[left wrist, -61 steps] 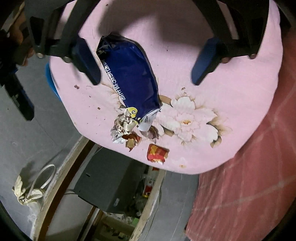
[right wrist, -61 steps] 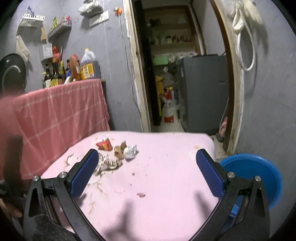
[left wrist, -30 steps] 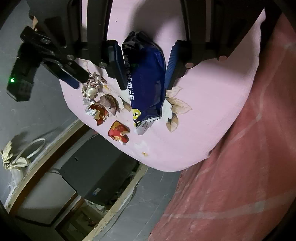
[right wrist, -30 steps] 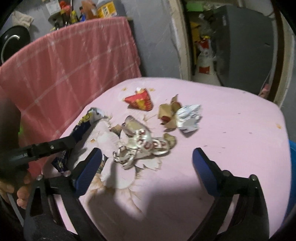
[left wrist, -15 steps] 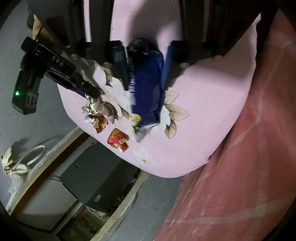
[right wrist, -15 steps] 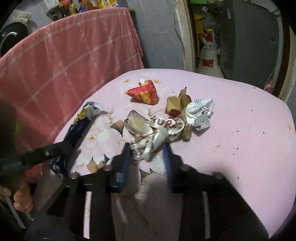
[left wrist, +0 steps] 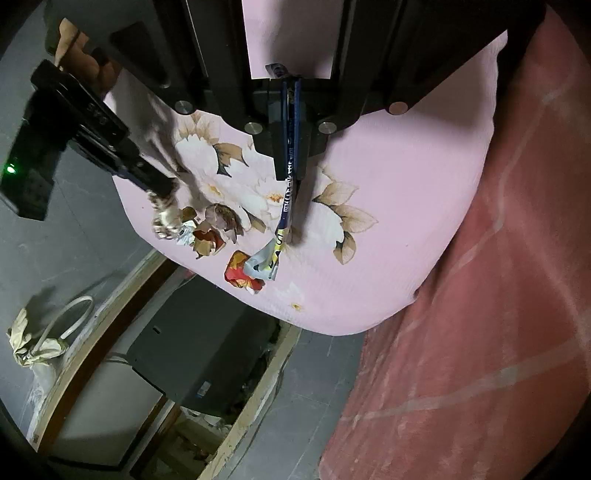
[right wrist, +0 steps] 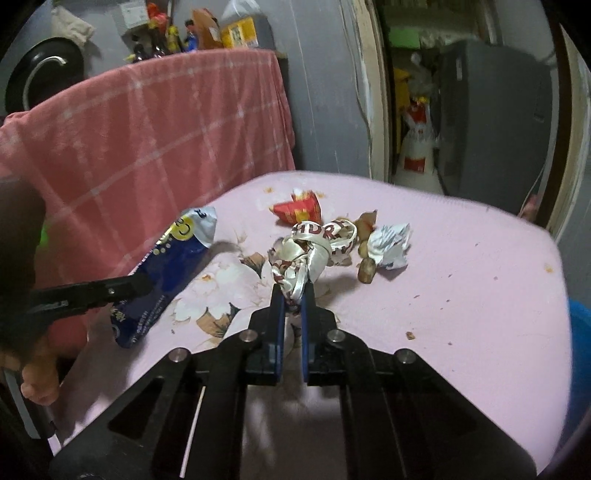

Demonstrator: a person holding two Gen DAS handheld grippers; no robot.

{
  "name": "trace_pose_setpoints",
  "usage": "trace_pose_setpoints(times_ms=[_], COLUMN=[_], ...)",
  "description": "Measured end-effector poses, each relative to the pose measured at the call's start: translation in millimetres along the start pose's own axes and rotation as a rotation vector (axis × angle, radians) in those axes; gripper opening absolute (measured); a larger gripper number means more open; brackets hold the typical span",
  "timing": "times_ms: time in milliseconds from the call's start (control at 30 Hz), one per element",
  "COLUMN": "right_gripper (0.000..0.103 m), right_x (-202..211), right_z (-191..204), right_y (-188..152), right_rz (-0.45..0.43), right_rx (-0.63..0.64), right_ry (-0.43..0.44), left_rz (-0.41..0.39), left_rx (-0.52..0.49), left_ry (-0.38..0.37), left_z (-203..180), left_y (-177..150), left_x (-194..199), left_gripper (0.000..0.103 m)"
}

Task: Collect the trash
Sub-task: 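Close the right tool on the white printed wrapper and lift it while the left tool lifts the chip bag, then carry the chip bag and white wrapper over the blue bucket and open both tools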

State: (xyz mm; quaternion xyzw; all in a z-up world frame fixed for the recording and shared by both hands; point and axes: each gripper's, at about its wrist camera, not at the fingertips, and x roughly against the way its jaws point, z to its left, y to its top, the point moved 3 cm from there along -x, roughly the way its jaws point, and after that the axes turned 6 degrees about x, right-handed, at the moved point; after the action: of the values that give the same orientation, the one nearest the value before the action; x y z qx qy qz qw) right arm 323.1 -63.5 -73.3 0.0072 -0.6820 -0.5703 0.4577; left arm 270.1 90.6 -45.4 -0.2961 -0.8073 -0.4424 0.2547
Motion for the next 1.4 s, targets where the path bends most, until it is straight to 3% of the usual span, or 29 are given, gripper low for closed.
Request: trace_pose_setpoints(times_ms=[200, 400, 567, 700, 867, 1067, 1300, 1400], right_gripper=[0.007, 0.008, 0.008, 0.008, 0.008, 0.008, 0.009, 0.009], right_x=[42, 103, 159, 198, 236, 264, 269, 263], right_z=[8, 1, -15, -32, -67, -115, -172, -197], right_y=[0, 7, 8, 2, -15, -44, -80, -100], right_rz=[-0.131, -0.296, -0.417, -0.473, -0.5, -0.493, -0.441, -0.398], right_rx=[0.064, 0.102, 0.126, 0.147, 0.126, 0.039, -0.121, -0.207], right_ry=[-0.037, -0.125, -0.242, -0.358, -0.49, -0.577, -0.595, -0.574], left_rz=[-0.086, -0.217, -0.314, -0.341, -0.332, -0.277, -0.149, -0.068], left_rx=[-0.021, -0.088, -0.178, -0.238, -0.308, -0.39, -0.448, -0.463], left_ry=[-0.077, -0.182, -0.276, -0.346, -0.428, -0.475, -0.472, -0.437], left_z=[-17, -67, -127, -169, -224, -283, -333, -348], left_y=[-1, 1, -4, -9, -22, -43, -63, -73], left_x=[21, 41, 51, 48, 31, -3, -56, -86], left_gripper=[0.0, 0.0, 0.0, 0.0, 0.0, 0.001, 0.001, 0.001])
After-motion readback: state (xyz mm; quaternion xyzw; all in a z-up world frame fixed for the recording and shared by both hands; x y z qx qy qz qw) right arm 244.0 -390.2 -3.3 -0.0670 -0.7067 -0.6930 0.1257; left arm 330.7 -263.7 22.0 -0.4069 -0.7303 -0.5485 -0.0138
